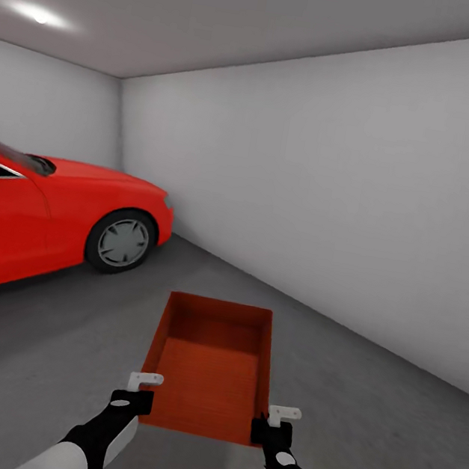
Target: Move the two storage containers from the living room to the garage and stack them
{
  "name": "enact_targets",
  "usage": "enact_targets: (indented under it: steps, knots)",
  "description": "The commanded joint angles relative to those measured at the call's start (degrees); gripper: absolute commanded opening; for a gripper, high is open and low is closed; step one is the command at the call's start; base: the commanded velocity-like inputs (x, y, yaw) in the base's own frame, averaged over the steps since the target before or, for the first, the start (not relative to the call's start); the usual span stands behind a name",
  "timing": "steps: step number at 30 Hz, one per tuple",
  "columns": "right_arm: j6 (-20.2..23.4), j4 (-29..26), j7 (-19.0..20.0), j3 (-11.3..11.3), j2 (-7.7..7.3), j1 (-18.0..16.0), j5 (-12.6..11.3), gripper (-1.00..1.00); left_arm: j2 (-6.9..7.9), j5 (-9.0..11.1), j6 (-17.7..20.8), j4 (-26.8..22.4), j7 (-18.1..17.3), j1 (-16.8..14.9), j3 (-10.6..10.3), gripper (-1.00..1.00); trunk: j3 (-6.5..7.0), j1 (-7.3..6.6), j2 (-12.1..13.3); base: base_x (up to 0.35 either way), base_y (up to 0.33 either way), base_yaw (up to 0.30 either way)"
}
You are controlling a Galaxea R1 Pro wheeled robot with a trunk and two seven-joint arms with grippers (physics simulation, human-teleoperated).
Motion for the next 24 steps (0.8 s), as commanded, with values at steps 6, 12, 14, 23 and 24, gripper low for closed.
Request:
enact_targets:
  steps: [6, 12, 14, 23, 24]
  knots:
    - [-0.4, -0.2, -1.5, -1.5, -0.37, -0.1, -0.4, -1.00, 0.02, 0.6, 0.4, 0.1, 0.3, 0.0, 0.4, -1.00, -0.07, 0.03, 0.0, 0.297, 0.226, -0.285]
    - [-0.4, -0.2, -1.5, -1.5, -0.37, -0.1, -0.4, -1.00, 0.02, 0.6, 0.4, 0.1, 0.3, 0.0, 0.4, -1.00, -0.07, 0.03, 0.0, 0.297, 0.226, -0.285]
    - [-0.4, -0.2, -1.5, -1.5, -0.37, -0.1, -0.4, -1.00, 0.06, 0.6, 0.4, 0.1, 0.3, 0.0, 0.4, -1.00, -0.07, 0.03, 0.0, 0.297, 0.226, -0.285]
    - [-0.4, -0.2, -1.5, -1.5, -0.37, -0.1, -0.4, -1.00, 0.02, 0.6, 0.4, 0.1, 0.3, 0.0, 0.4, -1.00, -0.07, 0.03, 0.0, 0.297, 0.226, -0.285]
    - [-0.4, -0.2, -1.5, -1.5, -0.37, -0.1, -0.4, -1.00, 0.01, 0.6, 0.4, 0.1, 0.3, 0.0, 0.4, -1.00, -0.07, 0.03, 0.0, 0.297, 0.226, -0.285]
